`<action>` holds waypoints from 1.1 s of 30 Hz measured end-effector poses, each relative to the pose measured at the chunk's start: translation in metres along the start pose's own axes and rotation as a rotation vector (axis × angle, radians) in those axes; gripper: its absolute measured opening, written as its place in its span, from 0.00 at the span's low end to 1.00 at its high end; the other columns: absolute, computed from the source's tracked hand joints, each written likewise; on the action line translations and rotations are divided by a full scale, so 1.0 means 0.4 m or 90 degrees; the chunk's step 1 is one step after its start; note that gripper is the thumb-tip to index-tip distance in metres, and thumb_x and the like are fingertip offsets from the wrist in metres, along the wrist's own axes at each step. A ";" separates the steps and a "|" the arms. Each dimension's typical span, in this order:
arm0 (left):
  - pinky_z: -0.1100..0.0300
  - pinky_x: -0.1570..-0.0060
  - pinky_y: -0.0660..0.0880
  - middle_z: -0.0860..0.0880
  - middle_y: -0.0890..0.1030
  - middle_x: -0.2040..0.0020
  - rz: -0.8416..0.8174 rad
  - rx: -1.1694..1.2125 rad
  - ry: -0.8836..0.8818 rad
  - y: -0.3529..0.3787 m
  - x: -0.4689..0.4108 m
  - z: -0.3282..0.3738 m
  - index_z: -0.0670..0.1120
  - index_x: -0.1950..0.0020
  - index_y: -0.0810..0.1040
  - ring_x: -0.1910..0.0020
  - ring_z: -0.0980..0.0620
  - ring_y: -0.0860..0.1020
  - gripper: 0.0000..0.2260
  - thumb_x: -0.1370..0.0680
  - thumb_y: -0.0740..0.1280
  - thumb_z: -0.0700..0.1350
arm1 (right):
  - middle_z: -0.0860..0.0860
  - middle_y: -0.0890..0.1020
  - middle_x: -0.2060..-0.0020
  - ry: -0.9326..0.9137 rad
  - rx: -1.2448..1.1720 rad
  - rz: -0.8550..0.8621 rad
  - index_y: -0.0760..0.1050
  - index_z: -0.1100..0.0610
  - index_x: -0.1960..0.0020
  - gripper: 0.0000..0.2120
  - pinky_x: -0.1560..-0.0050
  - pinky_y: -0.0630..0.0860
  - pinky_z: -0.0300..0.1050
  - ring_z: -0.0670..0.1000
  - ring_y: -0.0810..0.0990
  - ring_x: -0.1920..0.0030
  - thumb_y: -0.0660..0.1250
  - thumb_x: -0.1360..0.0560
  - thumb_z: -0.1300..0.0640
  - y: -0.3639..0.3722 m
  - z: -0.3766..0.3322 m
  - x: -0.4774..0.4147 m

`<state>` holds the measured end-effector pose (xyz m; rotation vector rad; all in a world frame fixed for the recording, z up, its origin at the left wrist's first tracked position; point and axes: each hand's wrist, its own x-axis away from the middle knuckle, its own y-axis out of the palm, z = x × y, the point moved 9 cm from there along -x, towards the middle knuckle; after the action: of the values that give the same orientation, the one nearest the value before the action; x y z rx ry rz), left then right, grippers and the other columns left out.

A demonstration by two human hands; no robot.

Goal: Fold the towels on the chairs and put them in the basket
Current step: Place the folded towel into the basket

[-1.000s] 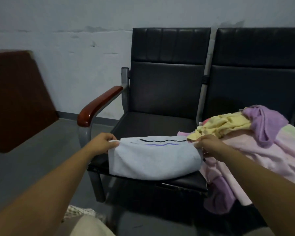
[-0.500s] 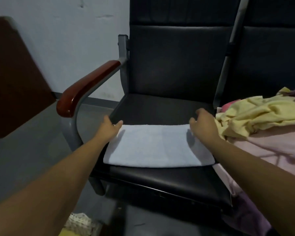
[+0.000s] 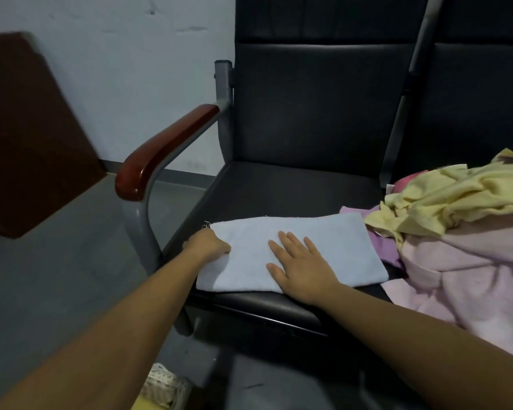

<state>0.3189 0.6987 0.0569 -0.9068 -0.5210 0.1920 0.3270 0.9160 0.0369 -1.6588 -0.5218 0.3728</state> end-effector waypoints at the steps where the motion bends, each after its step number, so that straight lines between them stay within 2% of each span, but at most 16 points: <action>1: 0.54 0.41 0.74 0.44 0.78 0.37 0.002 0.008 0.027 -0.006 0.009 0.010 0.43 0.33 0.75 0.42 0.44 0.77 0.22 0.25 0.67 0.49 | 0.50 0.43 0.19 0.000 0.000 -0.003 0.45 0.48 0.18 0.30 0.21 0.36 0.52 0.49 0.40 0.20 0.42 0.17 0.39 0.002 -0.007 0.006; 4: 0.57 0.50 0.68 0.43 0.76 0.34 0.013 0.020 0.076 -0.037 0.047 0.035 0.43 0.28 0.69 0.44 0.46 0.75 0.20 0.20 0.64 0.46 | 0.51 0.42 0.19 0.014 -0.008 -0.012 0.45 0.49 0.18 0.30 0.21 0.36 0.52 0.50 0.39 0.20 0.42 0.17 0.39 0.012 -0.033 0.029; 6: 0.56 0.50 0.68 0.43 0.75 0.33 0.037 0.030 0.094 -0.059 0.065 0.041 0.44 0.28 0.68 0.42 0.45 0.75 0.20 0.20 0.64 0.46 | 0.51 0.44 0.19 0.019 -0.032 -0.019 0.47 0.49 0.18 0.30 0.21 0.36 0.52 0.50 0.40 0.20 0.44 0.17 0.39 0.012 -0.050 0.038; 8: 0.56 0.49 0.69 0.43 0.76 0.34 0.074 0.033 0.121 -0.088 0.091 0.060 0.44 0.30 0.69 0.40 0.44 0.76 0.19 0.20 0.65 0.45 | 0.51 0.51 0.19 0.022 -0.129 -0.030 0.55 0.50 0.19 0.30 0.21 0.40 0.54 0.50 0.47 0.20 0.49 0.17 0.39 0.002 -0.060 0.034; 10: 0.55 0.50 0.71 0.43 0.77 0.38 0.102 0.036 0.169 -0.108 0.122 0.111 0.45 0.36 0.71 0.43 0.44 0.76 0.15 0.22 0.68 0.45 | 0.49 0.68 0.25 0.068 -0.333 -0.011 0.68 0.53 0.26 0.26 0.22 0.53 0.52 0.51 0.63 0.25 0.54 0.18 0.40 -0.037 -0.038 0.032; 12: 0.55 0.52 0.71 0.46 0.78 0.44 0.099 0.070 0.228 -0.115 0.167 0.183 0.47 0.43 0.71 0.49 0.48 0.76 0.13 0.23 0.71 0.46 | 0.51 0.79 0.36 0.164 -0.614 0.072 0.77 0.56 0.36 0.21 0.31 0.69 0.48 0.52 0.77 0.36 0.58 0.18 0.43 -0.093 0.019 0.036; 14: 0.57 0.54 0.74 0.50 0.79 0.49 0.045 0.171 0.258 -0.093 0.206 0.241 0.48 0.45 0.72 0.53 0.53 0.78 0.15 0.25 0.74 0.50 | 0.57 0.83 0.44 0.284 -0.929 0.095 0.77 0.58 0.40 0.21 0.42 0.78 0.52 0.56 0.82 0.45 0.59 0.18 0.42 -0.105 0.062 0.055; 16: 0.53 0.54 0.80 0.47 0.83 0.50 -0.055 0.331 0.227 -0.045 0.232 0.260 0.46 0.44 0.73 0.57 0.51 0.82 0.16 0.24 0.73 0.52 | 0.60 0.85 0.50 0.374 -1.091 0.076 0.77 0.60 0.42 0.23 0.46 0.81 0.57 0.60 0.84 0.49 0.59 0.19 0.40 -0.087 0.085 0.078; 17: 0.50 0.53 0.81 0.45 0.85 0.50 -0.095 0.384 0.200 -0.017 0.236 0.257 0.44 0.43 0.73 0.59 0.48 0.84 0.15 0.22 0.71 0.51 | 0.60 0.85 0.51 0.401 -1.095 0.072 0.79 0.60 0.44 0.24 0.44 0.80 0.58 0.60 0.84 0.49 0.61 0.20 0.40 -0.077 0.095 0.086; 19: 0.52 0.54 0.81 0.45 0.86 0.52 -0.106 0.350 0.186 0.017 0.225 0.231 0.41 0.44 0.74 0.61 0.47 0.85 0.13 0.20 0.68 0.50 | 0.60 0.85 0.50 0.437 -0.979 0.080 0.80 0.62 0.47 0.21 0.42 0.79 0.54 0.58 0.84 0.49 0.68 0.23 0.43 -0.057 0.118 0.102; 21: 0.57 0.56 0.79 0.46 0.86 0.53 -0.072 0.272 0.189 0.031 0.201 0.189 0.42 0.48 0.76 0.62 0.51 0.84 0.09 0.20 0.68 0.48 | 0.60 0.85 0.50 0.431 -0.839 0.091 0.79 0.65 0.48 0.14 0.51 0.79 0.47 0.56 0.83 0.55 0.71 0.25 0.54 -0.057 0.122 0.114; 23: 0.54 0.52 0.80 0.48 0.86 0.56 -0.041 0.176 0.184 0.041 0.176 0.148 0.45 0.52 0.78 0.61 0.52 0.83 0.07 0.22 0.68 0.48 | 0.57 0.82 0.50 0.380 -0.754 0.091 0.76 0.61 0.44 0.11 0.53 0.78 0.45 0.53 0.80 0.54 0.71 0.26 0.62 -0.080 0.112 0.113; 24: 0.53 0.50 0.80 0.50 0.85 0.56 -0.029 0.123 0.180 0.046 0.168 0.132 0.47 0.53 0.78 0.59 0.52 0.83 0.06 0.23 0.69 0.49 | 0.54 0.81 0.48 0.347 -0.730 0.089 0.73 0.56 0.42 0.14 0.49 0.78 0.46 0.52 0.80 0.51 0.70 0.26 0.62 -0.096 0.102 0.108; 26: 0.51 0.49 0.80 0.50 0.83 0.56 -0.015 0.068 0.164 0.055 0.160 0.109 0.49 0.54 0.77 0.55 0.50 0.82 0.07 0.24 0.68 0.52 | 0.53 0.81 0.46 0.303 -0.707 0.085 0.72 0.55 0.39 0.17 0.42 0.78 0.49 0.53 0.80 0.47 0.70 0.26 0.62 -0.116 0.089 0.100; 30: 0.50 0.50 0.79 0.49 0.82 0.55 -0.007 0.072 0.134 0.071 0.154 0.094 0.45 0.54 0.76 0.56 0.49 0.80 0.13 0.24 0.69 0.55 | 0.53 0.74 0.48 0.308 -0.502 0.101 0.66 0.60 0.33 0.21 0.52 0.69 0.43 0.52 0.73 0.51 0.66 0.24 0.61 -0.131 0.108 0.111; 33: 0.52 0.58 0.75 0.47 0.79 0.61 -0.023 0.117 0.113 0.088 0.154 0.096 0.44 0.58 0.76 0.63 0.49 0.76 0.14 0.25 0.70 0.54 | 0.58 0.68 0.37 0.258 -0.309 0.081 0.62 0.58 0.27 0.27 0.44 0.71 0.46 0.58 0.72 0.41 0.65 0.24 0.57 -0.129 0.096 0.112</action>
<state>0.3543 0.7700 0.0700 -0.7266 -0.3480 0.1226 0.3383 0.9773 0.0844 -2.1757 -0.2066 -0.0115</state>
